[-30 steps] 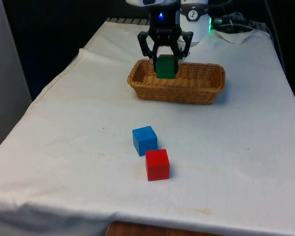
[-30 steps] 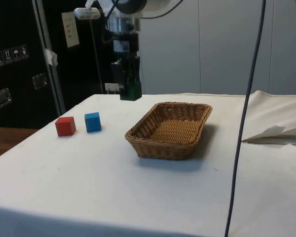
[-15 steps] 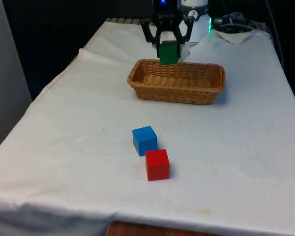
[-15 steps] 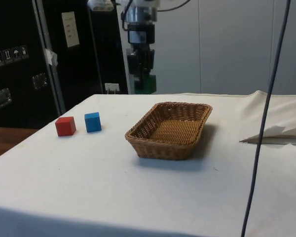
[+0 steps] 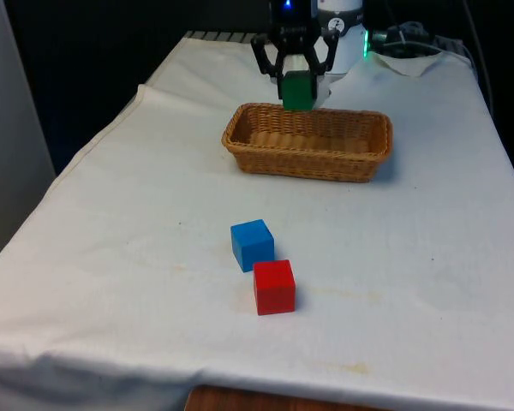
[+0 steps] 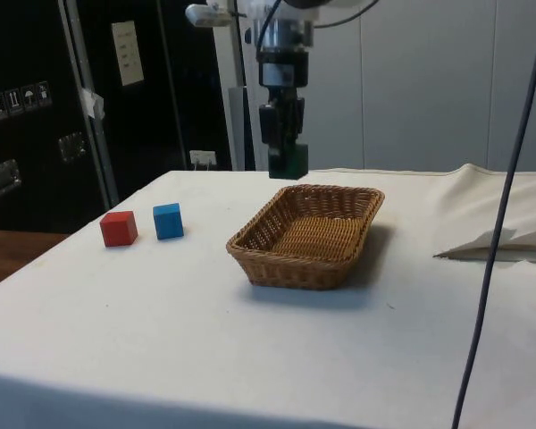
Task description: Pick up exactly two blocks and place them into the basket.
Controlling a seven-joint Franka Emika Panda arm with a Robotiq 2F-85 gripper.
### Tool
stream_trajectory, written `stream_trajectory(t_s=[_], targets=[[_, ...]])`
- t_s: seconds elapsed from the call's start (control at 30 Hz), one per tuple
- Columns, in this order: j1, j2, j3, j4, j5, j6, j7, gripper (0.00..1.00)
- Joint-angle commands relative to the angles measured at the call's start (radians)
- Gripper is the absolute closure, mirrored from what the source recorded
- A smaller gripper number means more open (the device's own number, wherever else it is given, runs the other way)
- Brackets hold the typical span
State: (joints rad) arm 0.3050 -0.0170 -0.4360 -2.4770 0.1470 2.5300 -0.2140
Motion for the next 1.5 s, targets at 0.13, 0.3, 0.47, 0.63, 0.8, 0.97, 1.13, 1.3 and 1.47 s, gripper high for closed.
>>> stream_trajectory(t_s=[0.13, 0.3, 0.47, 0.63, 0.8, 0.97, 1.13, 1.3, 1.47], targets=[[0.001, 0.01, 0.0, -0.033, 0.013, 0.053, -0.017, 0.97], [0.001, 0.036, 0.002, -0.062, 0.038, 0.106, -0.037, 0.97], [-0.002, 0.066, 0.001, -0.082, 0.073, 0.148, -0.076, 0.97], [-0.004, 0.106, 0.0, -0.092, 0.119, 0.189, -0.124, 0.97], [-0.007, 0.151, 0.003, -0.093, 0.164, 0.226, -0.17, 0.97], [-0.009, 0.199, 0.008, -0.087, 0.207, 0.259, -0.209, 0.97], [-0.011, 0.234, 0.012, -0.075, 0.235, 0.274, -0.233, 0.48], [-0.01, 0.243, 0.013, -0.072, 0.248, 0.276, -0.245, 0.09], [-0.011, 0.246, 0.013, -0.072, 0.25, 0.277, -0.247, 0.0]])
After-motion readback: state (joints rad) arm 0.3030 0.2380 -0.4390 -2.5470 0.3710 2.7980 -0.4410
